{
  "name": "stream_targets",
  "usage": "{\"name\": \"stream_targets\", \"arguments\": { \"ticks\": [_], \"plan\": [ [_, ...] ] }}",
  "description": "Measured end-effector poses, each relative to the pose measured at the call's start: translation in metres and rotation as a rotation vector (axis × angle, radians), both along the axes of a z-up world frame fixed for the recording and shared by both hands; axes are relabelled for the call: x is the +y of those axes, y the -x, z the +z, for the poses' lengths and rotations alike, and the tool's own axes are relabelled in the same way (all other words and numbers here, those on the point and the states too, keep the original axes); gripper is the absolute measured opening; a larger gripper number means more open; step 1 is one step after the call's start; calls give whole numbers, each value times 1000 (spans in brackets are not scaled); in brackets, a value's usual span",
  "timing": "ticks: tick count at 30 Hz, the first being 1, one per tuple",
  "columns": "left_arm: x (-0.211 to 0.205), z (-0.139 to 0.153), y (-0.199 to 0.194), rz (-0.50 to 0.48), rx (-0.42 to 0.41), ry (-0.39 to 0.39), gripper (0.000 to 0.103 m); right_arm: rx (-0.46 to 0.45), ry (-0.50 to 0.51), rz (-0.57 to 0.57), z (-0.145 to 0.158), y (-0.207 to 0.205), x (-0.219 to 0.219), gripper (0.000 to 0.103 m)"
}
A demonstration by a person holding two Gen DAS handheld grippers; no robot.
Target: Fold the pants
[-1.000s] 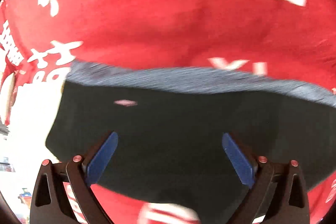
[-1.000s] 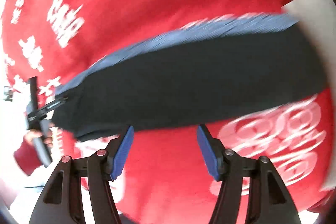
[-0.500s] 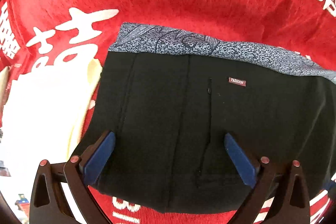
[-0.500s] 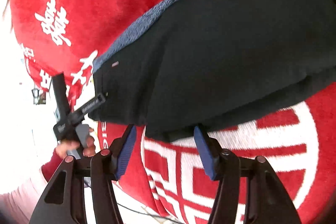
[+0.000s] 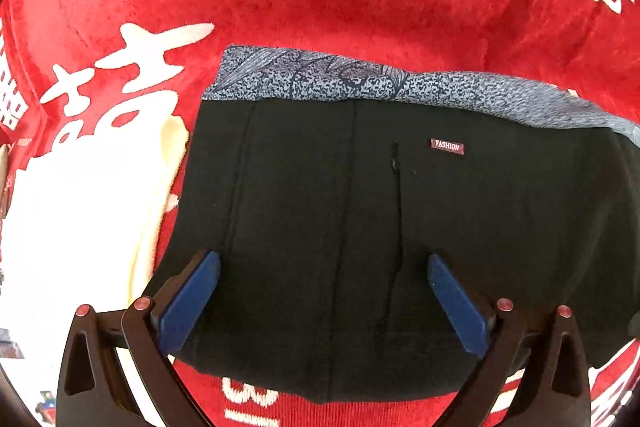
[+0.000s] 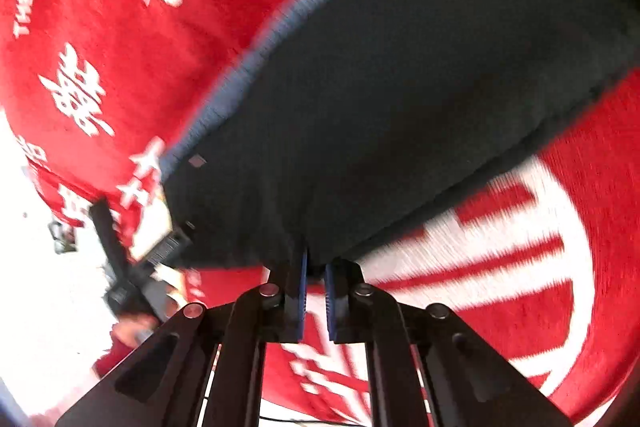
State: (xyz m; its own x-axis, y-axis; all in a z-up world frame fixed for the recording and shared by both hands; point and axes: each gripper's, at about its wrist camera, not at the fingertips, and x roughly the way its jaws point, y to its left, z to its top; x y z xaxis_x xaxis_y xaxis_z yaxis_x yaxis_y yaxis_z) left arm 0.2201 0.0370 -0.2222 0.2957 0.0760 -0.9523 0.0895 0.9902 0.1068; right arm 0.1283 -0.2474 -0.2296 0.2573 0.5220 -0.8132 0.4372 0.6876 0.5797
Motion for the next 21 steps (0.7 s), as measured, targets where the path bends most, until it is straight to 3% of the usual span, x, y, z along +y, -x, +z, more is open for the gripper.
{"name": "stream_targets", "arguments": {
  "ticks": [3,6,8,11,13,15,18,20,21],
  "plan": [
    [-2,2,1,-3,0,-17,103,4,-49,-26,-8,10,-10,6],
    [-13,13,4,-14,28,-53,103,1,-22,61,10,10,-14,10],
    [-30,30,11,-48,18,-2,103,-9,46,110,29,13,-24,13],
    [-65,46,13,-87,-5,68,103,-62,231,123,60,10,-57,15],
    [-97,46,11,-101,10,134,103,-80,325,99,71,-3,-83,25],
    [-133,38,9,-124,31,172,103,-59,407,72,71,-18,-105,29],
    [-180,21,11,-164,43,154,103,-58,501,100,62,-36,-127,30],
    [-198,1,18,-187,60,110,103,0,576,154,45,-39,-140,33],
    [-194,0,21,-174,25,135,103,17,589,164,37,-37,-145,33]
  ]
}}
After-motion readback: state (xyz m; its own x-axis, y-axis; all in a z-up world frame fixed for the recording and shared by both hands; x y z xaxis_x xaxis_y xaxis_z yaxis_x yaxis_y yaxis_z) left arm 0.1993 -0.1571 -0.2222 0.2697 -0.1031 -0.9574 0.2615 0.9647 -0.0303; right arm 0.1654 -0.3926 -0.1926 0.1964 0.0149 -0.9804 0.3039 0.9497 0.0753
